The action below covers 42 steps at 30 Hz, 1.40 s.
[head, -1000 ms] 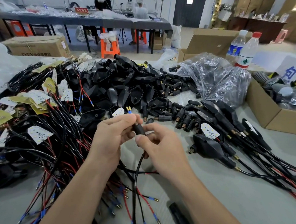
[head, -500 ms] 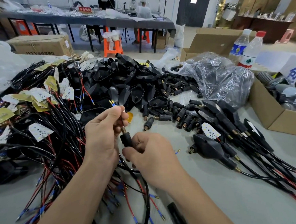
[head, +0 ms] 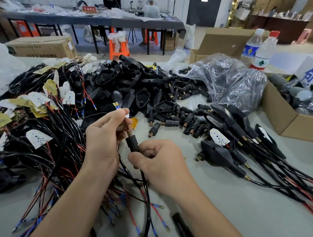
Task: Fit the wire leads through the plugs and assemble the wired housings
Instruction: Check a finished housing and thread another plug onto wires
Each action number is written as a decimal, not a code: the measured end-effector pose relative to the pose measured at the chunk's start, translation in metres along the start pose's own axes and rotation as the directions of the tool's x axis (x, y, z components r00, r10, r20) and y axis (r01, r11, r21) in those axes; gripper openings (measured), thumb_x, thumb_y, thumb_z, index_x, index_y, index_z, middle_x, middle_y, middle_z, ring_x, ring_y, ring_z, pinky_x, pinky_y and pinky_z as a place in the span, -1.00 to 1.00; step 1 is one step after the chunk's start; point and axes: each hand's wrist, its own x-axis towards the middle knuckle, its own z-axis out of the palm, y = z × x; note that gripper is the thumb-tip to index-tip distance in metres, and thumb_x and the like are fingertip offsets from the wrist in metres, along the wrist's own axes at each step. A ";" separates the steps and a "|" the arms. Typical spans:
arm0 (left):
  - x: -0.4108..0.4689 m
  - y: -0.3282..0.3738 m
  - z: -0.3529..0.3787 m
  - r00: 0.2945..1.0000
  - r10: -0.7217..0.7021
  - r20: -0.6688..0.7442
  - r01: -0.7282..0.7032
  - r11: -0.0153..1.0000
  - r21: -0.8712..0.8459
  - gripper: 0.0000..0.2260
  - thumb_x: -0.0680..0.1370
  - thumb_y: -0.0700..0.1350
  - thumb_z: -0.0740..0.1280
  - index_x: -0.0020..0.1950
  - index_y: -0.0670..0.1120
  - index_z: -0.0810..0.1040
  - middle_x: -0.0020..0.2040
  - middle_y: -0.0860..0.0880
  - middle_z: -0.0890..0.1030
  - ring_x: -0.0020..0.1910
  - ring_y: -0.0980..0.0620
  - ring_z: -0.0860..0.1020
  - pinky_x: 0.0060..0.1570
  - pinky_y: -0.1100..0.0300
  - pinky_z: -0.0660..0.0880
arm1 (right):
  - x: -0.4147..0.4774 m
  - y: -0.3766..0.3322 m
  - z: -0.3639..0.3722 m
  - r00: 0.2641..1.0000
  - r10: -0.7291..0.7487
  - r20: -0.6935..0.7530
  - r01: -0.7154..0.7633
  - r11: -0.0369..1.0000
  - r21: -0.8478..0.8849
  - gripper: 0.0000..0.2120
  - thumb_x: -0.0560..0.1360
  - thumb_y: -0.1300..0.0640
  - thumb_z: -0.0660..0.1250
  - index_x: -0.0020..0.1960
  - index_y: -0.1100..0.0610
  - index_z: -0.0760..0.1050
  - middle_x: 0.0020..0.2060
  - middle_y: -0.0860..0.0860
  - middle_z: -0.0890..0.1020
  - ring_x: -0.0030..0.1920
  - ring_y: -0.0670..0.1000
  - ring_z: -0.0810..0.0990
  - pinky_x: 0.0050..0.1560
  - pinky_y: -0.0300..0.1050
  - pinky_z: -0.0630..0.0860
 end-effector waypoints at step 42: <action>-0.009 -0.020 -0.001 0.917 -0.067 0.393 -0.222 0.733 0.643 -0.77 0.64 -0.19 0.34 -0.12 -0.23 0.73 -0.39 0.19 0.64 -0.45 0.34 0.49 -0.37 0.50 0.34 | 0.018 0.008 -0.059 0.944 0.271 -0.187 -0.053 0.685 0.727 -0.91 0.62 0.30 0.29 -0.01 0.19 0.55 -0.23 0.10 0.70 -0.26 0.06 0.68 -0.24 -0.16 0.60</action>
